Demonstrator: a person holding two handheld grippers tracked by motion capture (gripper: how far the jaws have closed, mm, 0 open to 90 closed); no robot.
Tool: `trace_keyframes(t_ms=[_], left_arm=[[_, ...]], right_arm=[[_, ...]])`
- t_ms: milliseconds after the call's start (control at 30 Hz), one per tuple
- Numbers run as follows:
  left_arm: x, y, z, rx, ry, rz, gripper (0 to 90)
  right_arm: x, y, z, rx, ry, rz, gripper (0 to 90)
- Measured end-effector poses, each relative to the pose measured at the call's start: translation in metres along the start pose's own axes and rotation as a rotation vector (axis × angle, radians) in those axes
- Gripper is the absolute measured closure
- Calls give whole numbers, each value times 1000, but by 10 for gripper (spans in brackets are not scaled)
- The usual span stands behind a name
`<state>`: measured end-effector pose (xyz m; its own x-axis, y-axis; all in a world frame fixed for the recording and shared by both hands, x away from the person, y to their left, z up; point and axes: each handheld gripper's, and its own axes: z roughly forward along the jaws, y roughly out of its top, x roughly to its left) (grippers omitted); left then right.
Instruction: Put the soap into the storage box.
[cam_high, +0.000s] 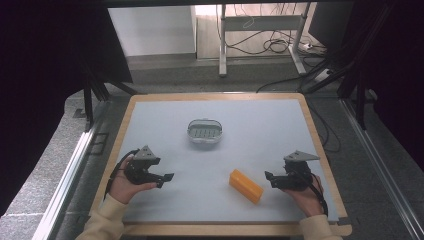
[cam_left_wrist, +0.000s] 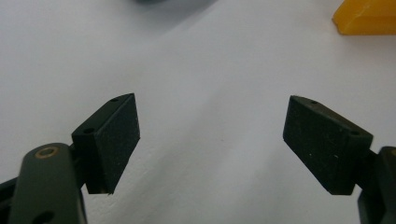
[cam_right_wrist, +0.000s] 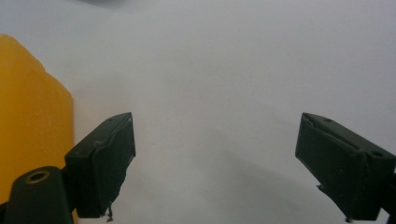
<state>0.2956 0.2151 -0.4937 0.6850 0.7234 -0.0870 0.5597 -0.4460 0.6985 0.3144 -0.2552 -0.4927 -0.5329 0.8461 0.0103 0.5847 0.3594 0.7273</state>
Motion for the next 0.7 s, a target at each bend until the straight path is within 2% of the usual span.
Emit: trace_keyframes(t_ms=[67, 233, 367, 400, 433, 567, 700], left_arm=[[0, -1, 1, 9, 15, 4, 186], [1, -2, 1, 14, 13, 12, 186], [0, -1, 1, 13, 3, 5, 186], [0, -1, 1, 11, -7, 2, 186], [0, 0, 0, 1, -42, -9, 186], [-1, 1, -1, 2, -34, -7, 186], [-1, 1, 0, 4, -31, -4, 186]], right_arm=[[1, 2, -1, 7, 5, 0, 128], [3, 13, -7, 32, 5, 6, 155], [1, 23, -11, 36, 16, 9, 162], [1, 23, -11, 36, 16, 9, 162], [4, 29, -14, 48, 15, -4, 168], [6, 38, -18, 71, 8, -7, 174], [4, 50, -25, 59, 26, 0, 178]])
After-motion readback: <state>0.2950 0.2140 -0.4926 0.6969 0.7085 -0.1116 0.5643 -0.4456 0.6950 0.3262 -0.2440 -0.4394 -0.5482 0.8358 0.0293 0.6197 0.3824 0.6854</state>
